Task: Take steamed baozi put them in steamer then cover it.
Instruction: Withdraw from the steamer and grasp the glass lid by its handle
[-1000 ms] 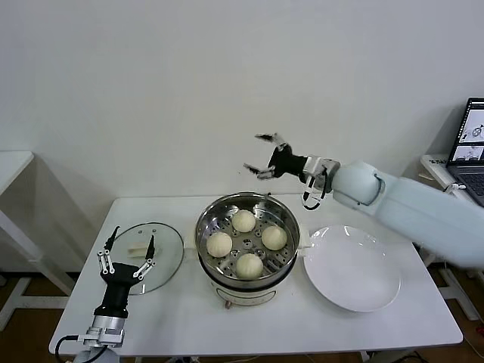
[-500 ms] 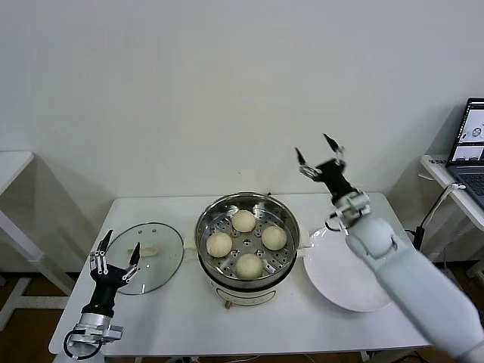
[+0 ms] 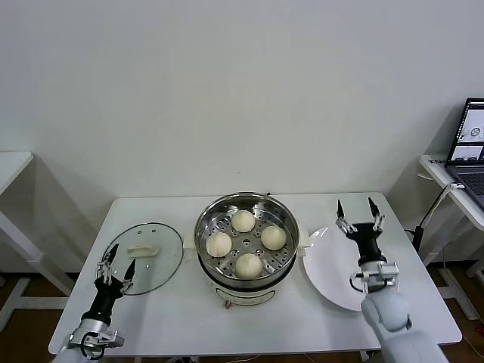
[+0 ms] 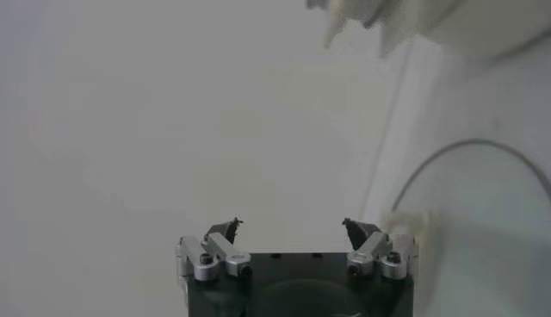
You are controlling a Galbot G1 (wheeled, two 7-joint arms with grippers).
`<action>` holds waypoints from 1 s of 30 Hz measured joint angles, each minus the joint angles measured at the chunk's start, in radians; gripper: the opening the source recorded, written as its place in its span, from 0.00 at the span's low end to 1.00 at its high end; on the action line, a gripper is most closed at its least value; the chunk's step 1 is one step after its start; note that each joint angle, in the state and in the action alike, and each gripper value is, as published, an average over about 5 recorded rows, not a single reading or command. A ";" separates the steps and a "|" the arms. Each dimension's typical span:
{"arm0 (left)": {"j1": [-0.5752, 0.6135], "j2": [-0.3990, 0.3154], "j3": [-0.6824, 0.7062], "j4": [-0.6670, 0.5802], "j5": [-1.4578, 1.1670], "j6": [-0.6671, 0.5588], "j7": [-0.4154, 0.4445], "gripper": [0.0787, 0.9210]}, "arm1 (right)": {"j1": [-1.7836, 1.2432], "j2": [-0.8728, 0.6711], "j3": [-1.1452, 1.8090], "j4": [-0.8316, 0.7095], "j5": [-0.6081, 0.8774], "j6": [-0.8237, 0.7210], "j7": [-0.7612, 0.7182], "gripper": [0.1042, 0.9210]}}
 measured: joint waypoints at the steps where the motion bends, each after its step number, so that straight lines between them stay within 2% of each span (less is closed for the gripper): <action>1: -0.007 0.000 0.004 0.011 0.010 0.001 -0.004 0.88 | -0.012 0.009 0.009 0.000 -0.006 0.002 -0.001 0.88; 16: -0.127 -0.012 0.052 0.155 0.157 0.050 -0.038 0.88 | -0.098 0.106 0.052 -0.018 -0.077 0.018 -0.010 0.88; 30: -0.215 -0.003 0.079 0.236 0.220 0.093 -0.036 0.88 | -0.126 0.136 0.066 -0.021 -0.108 0.024 -0.011 0.88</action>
